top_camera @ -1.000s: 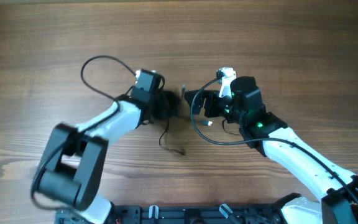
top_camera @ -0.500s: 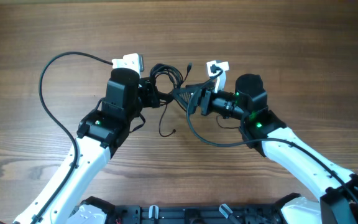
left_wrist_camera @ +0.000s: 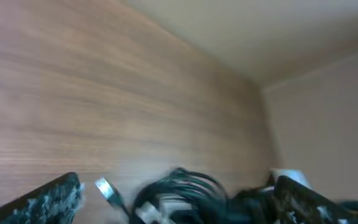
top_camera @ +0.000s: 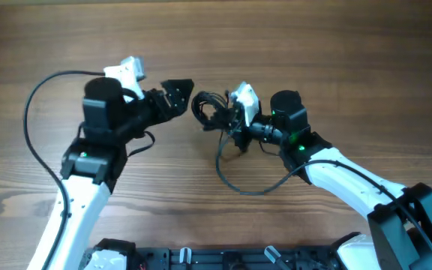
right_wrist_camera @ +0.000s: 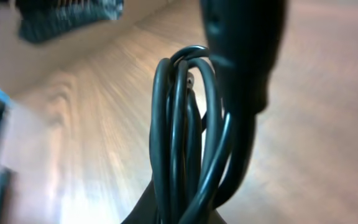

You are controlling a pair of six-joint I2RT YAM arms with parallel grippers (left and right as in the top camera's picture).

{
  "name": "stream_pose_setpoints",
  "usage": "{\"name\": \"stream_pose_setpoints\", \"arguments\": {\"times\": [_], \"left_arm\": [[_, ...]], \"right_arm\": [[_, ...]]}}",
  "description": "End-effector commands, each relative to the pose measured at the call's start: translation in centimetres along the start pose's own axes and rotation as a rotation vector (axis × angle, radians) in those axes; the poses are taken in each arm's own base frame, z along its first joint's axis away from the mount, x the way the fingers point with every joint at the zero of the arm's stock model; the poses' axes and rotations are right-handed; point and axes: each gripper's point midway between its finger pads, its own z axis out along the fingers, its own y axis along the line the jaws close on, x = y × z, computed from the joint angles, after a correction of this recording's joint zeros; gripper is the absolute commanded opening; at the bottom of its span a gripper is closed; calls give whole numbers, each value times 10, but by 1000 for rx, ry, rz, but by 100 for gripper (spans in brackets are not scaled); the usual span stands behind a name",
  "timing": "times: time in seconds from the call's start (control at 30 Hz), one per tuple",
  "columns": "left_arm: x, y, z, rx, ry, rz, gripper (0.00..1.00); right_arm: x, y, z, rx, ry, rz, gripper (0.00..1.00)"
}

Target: Untangle cables

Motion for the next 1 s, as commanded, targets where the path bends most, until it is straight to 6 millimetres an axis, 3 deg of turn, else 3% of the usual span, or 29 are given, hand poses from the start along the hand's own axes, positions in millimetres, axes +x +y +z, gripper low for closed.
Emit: {"name": "stream_pose_setpoints", "arguments": {"times": [0.0, 0.07, 0.17, 0.27, 0.3, 0.33, 0.37, 0.43, 0.47, 0.5, 0.53, 0.63, 0.7, 0.83, 0.9, 0.97], "left_arm": [[30, -33, -3, 196, 247, -341, 100], [40, -31, 4, 186, 339, -534, 99], [52, -16, 20, 114, 414, -753, 88], [58, 8, 39, 26, 415, -849, 87], [61, 14, 43, 10, 419, -859, 81], [64, 21, 49, -10, 427, -874, 64], [66, 25, 54, -17, 432, -879, 40], [65, 34, 59, -41, 409, -873, 9], [60, 39, 60, -51, 377, -855, 4], [51, 38, 61, -20, 351, -791, 4], [41, 39, 61, 13, 321, -712, 4], [11, 41, 57, 101, 221, -430, 4], [3, 30, 56, 182, 188, -194, 4], [7, 11, 50, 314, 196, 88, 4], [8, 9, 50, 325, 203, 91, 4], [10, 6, 49, 337, 215, 73, 4]], "right_arm": [[-1, -3, 2, 19, 1, -377, 5], [0, -3, 2, 19, 3, -436, 5], [0, -3, 2, 19, 3, -435, 5], [3, 3, 4, -2, 15, -450, 4], [7, 9, 6, -17, 28, -474, 4], [11, 14, 9, -35, 39, -502, 5], [12, 19, 10, -47, 41, -509, 5], [12, 20, 11, -49, 41, -502, 4], [12, 20, 10, -48, 40, -492, 4], [9, 21, 9, -47, 35, -464, 9], [2, 23, 6, -42, 22, -411, 31], [-26, 29, -13, -21, -35, -195, 79], [-36, 30, -31, -9, -39, -50, 100], [-54, 56, -54, -135, -57, 316, 100], [-43, 61, -46, -160, -13, 427, 70], [-29, 61, -28, -157, 35, 594, 68]]}}
